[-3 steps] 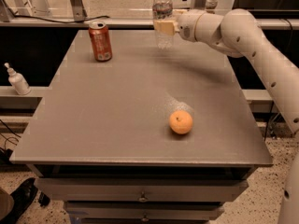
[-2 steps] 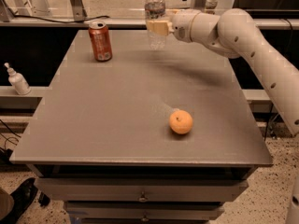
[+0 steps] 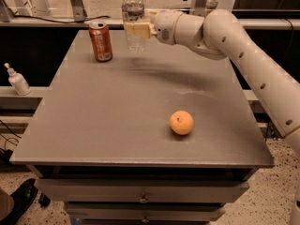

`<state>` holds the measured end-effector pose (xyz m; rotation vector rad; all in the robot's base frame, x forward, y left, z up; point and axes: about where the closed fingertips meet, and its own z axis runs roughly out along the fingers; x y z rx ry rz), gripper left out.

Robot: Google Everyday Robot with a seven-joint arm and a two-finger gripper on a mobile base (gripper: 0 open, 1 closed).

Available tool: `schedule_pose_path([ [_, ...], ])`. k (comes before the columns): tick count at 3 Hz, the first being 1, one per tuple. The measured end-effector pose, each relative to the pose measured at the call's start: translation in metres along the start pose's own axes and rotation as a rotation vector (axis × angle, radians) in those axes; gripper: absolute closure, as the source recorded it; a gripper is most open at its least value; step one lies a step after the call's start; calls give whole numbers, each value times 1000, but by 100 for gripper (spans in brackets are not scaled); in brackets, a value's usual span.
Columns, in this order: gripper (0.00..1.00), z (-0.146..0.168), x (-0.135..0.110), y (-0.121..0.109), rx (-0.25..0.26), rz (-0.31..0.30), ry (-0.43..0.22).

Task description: Move water bottle near coke can

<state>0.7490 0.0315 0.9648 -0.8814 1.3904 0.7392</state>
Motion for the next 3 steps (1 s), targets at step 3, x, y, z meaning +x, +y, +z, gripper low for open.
schedule_pose_path([
  [3, 100, 52, 18, 55, -141, 69, -18],
])
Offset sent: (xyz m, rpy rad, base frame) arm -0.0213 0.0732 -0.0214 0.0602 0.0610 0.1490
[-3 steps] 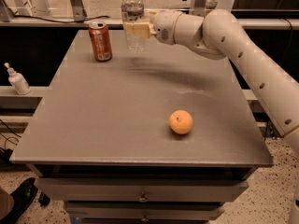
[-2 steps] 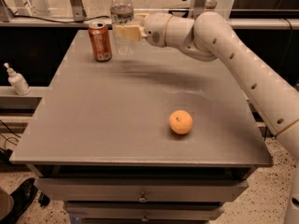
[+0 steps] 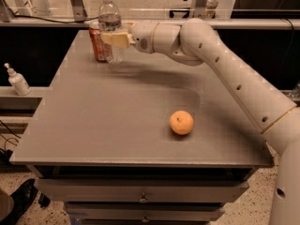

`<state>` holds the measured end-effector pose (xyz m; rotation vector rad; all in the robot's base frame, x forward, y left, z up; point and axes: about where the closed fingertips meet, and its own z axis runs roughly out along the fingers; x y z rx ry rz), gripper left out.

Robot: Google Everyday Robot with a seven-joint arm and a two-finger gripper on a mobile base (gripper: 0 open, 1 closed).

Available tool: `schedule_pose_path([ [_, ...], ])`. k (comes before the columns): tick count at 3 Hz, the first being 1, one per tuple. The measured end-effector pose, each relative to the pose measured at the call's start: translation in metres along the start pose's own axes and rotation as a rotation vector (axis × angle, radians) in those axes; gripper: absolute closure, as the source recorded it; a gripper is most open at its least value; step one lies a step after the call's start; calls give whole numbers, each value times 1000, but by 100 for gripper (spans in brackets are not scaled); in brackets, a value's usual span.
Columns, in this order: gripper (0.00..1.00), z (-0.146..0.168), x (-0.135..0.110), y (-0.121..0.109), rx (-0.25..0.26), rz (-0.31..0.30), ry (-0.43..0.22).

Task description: Move water bottle near coke can

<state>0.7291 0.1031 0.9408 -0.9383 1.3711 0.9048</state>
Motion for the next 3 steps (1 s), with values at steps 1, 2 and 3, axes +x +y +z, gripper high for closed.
schedule_pose_path([
  [1, 100, 11, 12, 4, -18, 13, 17],
  [2, 81, 18, 20, 6, -24, 23, 35],
  [3, 59, 20, 25, 7, -26, 28, 44],
])
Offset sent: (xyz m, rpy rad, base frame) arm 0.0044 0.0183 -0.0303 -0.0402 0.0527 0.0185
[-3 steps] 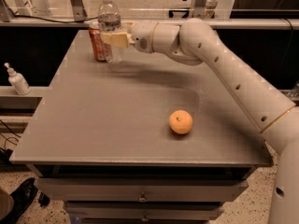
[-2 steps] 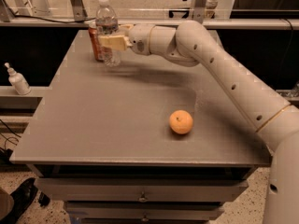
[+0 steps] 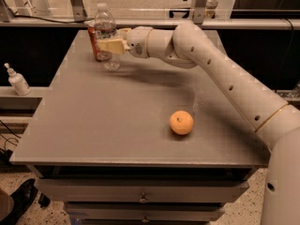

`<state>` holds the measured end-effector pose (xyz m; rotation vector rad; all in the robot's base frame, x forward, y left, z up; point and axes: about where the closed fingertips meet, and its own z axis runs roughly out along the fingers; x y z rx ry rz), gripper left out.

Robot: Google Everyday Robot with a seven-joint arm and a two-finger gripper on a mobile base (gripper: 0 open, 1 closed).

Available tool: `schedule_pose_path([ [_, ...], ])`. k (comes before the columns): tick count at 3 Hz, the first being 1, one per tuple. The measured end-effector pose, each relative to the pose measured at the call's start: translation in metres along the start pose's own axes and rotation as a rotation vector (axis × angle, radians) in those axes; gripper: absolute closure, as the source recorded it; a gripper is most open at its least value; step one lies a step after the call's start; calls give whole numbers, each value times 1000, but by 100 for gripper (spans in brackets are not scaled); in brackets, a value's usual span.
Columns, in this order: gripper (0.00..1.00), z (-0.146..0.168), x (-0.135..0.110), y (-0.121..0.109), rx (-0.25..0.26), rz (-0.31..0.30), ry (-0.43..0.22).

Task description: Move water bottle near coke can

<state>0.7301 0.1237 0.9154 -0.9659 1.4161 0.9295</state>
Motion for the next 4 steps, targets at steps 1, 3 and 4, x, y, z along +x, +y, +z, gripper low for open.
schedule_pose_path([
  [1, 35, 1, 3, 1, 0, 4, 4],
  [3, 0, 1, 6, 2, 2, 10, 7],
  [4, 0, -1, 6, 2, 3, 9, 7],
])
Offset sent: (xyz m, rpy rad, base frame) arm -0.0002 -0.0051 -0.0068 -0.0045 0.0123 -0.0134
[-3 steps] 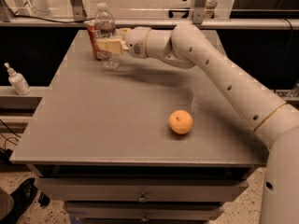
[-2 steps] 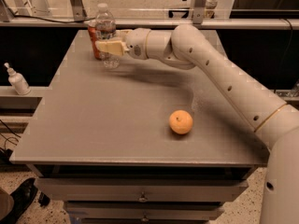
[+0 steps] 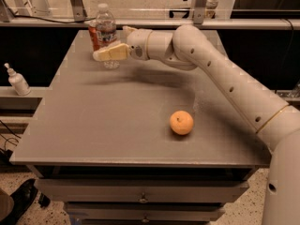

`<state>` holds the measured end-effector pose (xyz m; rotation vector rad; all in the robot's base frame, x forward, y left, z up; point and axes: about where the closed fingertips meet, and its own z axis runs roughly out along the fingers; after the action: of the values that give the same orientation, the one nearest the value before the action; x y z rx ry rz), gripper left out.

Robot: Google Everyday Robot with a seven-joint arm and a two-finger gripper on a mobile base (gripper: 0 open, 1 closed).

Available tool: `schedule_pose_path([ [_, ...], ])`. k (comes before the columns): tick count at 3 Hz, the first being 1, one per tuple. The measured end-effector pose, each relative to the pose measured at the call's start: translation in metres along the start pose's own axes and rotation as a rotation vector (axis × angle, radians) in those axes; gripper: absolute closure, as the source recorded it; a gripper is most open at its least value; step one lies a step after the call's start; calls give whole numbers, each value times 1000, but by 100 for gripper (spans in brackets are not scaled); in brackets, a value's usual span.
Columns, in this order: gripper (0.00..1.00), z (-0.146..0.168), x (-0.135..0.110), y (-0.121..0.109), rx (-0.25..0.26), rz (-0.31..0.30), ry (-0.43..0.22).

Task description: Move water bottle near coke can

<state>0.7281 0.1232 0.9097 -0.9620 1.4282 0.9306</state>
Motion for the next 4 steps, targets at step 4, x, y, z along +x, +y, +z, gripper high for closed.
schedule_pose_path([
  [4, 0, -173, 42, -87, 275, -112, 245],
])
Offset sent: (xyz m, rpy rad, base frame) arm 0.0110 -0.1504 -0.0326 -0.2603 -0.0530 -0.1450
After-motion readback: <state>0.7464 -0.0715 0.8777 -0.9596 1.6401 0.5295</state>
